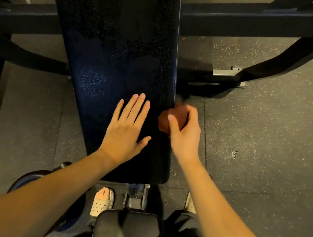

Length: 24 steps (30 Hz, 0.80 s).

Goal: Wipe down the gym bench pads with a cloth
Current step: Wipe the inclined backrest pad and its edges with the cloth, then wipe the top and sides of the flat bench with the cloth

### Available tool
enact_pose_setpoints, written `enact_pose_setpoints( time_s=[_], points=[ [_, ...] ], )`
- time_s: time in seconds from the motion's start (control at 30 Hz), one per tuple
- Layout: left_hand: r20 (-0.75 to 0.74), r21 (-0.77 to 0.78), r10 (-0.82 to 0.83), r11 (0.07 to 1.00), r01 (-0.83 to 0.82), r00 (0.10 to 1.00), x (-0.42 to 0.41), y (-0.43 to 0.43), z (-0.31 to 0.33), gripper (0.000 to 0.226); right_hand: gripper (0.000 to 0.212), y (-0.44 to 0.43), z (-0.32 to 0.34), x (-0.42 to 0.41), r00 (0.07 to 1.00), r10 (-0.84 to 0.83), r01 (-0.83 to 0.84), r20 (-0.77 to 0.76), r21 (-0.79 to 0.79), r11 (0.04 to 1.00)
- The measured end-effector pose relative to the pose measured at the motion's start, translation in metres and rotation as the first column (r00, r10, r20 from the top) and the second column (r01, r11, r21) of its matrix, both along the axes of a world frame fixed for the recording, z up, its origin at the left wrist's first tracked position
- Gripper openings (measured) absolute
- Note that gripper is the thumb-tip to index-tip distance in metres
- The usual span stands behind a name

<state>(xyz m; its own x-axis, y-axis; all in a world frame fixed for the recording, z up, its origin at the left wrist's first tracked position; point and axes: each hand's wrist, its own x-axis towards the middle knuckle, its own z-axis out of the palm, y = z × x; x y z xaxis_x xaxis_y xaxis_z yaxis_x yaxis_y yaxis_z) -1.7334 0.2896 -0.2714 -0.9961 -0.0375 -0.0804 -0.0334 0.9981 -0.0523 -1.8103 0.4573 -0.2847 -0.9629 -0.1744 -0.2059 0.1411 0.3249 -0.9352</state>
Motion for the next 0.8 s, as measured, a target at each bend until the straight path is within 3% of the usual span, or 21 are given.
enact_pose_setpoints(
  time_s=[0.2, 0.33, 0.4, 0.5, 0.6, 0.7, 0.8],
  points=[
    [0.058, 0.082, 0.018, 0.996, -0.023, 0.998, 0.004, 0.003, 0.011, 0.098, 0.019, 0.060, -0.049, 0.094, 0.914, 0.093, -0.186, 0.394, 0.204, 0.961],
    [0.168, 0.308, 0.063, 0.945, -0.113, 0.984, 0.013, 0.008, 0.043, 0.080, 0.023, 0.060, 0.005, 0.083, 0.919, 0.053, -0.092, 0.391, 0.082, 0.992],
    [0.245, 0.510, 0.147, 0.821, -0.256, 0.958, 0.022, 0.012, 0.072, 0.069, 0.023, 0.050, 0.049, 0.070, 0.918, 0.073, -0.059, 0.389, -0.047, 0.997],
    [0.363, 0.753, 0.269, 0.478, -0.451, 0.892, 0.032, 0.017, 0.131, 0.065, 0.018, 0.029, 0.122, 0.048, 0.889, 0.193, -0.082, 0.415, -0.271, 0.959],
    [0.317, 0.876, 0.410, 0.218, -0.430, 0.855, 0.040, 0.012, 0.198, 0.051, 0.032, 0.006, 0.190, 0.032, 0.885, 0.349, -0.220, 0.307, -0.385, 0.896],
    [0.215, 0.929, 0.562, 0.133, -0.344, 0.799, 0.058, 0.006, 0.268, 0.028, 0.036, -0.019, 0.250, 0.028, 0.856, 0.479, -0.362, 0.196, -0.434, 0.825],
    [0.092, 0.934, 0.682, 0.195, -0.301, 0.726, 0.086, 0.001, 0.323, 0.013, 0.032, -0.041, 0.305, 0.037, 0.811, 0.578, -0.493, 0.090, -0.425, 0.759]
  ],
)
